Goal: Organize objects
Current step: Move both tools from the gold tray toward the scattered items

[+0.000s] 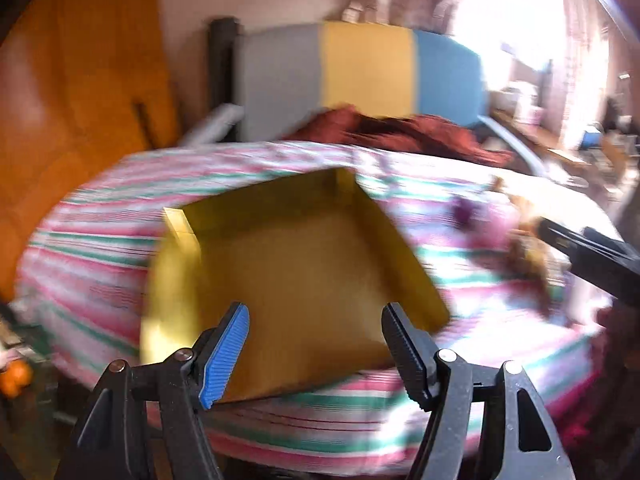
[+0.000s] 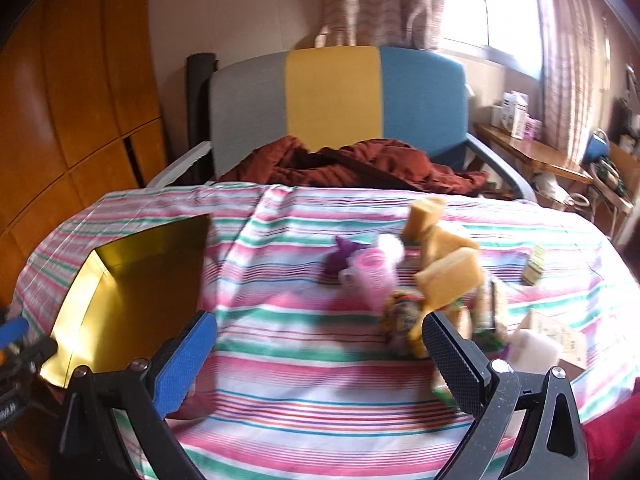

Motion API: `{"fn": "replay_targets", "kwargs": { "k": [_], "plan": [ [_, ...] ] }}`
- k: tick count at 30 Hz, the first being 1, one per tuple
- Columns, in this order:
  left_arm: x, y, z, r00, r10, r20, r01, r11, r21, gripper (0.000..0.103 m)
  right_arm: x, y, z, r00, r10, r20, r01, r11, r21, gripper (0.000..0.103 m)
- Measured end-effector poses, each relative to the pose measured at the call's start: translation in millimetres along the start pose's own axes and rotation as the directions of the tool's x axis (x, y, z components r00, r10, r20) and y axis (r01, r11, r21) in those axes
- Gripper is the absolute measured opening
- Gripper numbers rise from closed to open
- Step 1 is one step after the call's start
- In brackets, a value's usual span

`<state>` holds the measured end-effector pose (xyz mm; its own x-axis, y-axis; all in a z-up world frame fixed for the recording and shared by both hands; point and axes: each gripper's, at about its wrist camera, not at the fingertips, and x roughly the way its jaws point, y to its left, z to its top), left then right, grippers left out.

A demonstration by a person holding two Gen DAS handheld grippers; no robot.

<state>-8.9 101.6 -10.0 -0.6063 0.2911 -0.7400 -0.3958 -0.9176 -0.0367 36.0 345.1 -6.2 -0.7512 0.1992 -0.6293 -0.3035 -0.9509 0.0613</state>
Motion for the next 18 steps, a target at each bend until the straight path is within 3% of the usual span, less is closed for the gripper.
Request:
{"fn": "replay_targets", "kwargs": {
  "k": [3, 4, 8, 11, 18],
  "plan": [
    [10, -17, 6, 0.982, -0.182, -0.045, 0.181, 0.983, -0.014, 0.07, -1, -25, 5, 0.999, -0.049, -0.002, 0.05, 0.998, 0.031, 0.103],
    [14, -24, 9, 0.977, -0.208, -0.058, 0.207, 0.978, -0.015, 0.07, -2, -34, 7, 0.998, -0.068, -0.003, 0.068, 0.997, 0.041, 0.103],
    [27, -58, 17, 0.963, -0.253, -0.093, 0.257, 0.966, 0.034, 0.07, -6, -78, 14, 0.993, -0.118, -0.019, 0.12, 0.987, 0.107, 0.103],
    [38, -86, 24, 0.937, -0.323, -0.135, 0.334, 0.939, 0.076, 0.071, -10, -111, 18, 0.985, -0.17, -0.025, 0.172, 0.974, 0.148, 0.103],
    [74, -144, 35, 0.884, -0.392, -0.254, 0.433, 0.892, 0.13, 0.076, -11, -187, 20, 0.964, -0.263, -0.032, 0.262, 0.927, 0.269, 0.103]
  ]
}}
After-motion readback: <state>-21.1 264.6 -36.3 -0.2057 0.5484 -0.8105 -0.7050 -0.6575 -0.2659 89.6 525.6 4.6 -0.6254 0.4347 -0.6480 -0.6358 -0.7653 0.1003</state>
